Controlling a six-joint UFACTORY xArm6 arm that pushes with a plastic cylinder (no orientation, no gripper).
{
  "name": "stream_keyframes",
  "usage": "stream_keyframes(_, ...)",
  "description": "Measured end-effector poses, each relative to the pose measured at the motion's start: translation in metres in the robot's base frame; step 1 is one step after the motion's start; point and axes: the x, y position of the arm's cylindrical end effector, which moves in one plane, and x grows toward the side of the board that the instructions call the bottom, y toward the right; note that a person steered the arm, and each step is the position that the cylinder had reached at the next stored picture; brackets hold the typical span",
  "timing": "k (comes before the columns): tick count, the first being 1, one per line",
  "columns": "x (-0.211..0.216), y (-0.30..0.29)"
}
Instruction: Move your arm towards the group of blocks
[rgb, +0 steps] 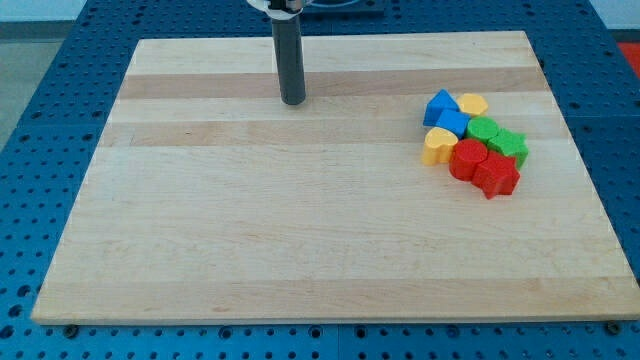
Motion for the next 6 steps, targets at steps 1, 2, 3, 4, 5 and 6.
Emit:
stream_keyframes(1,0.0,0.0)
stream_keyframes(2,0.062,0.0)
stream_keyframes(3,0.158,0.035)
stream_keyframes(4,0.218,0.135)
stream_keyframes(5,0.23,0.248)
stream_keyframes(6,0.207,0.33)
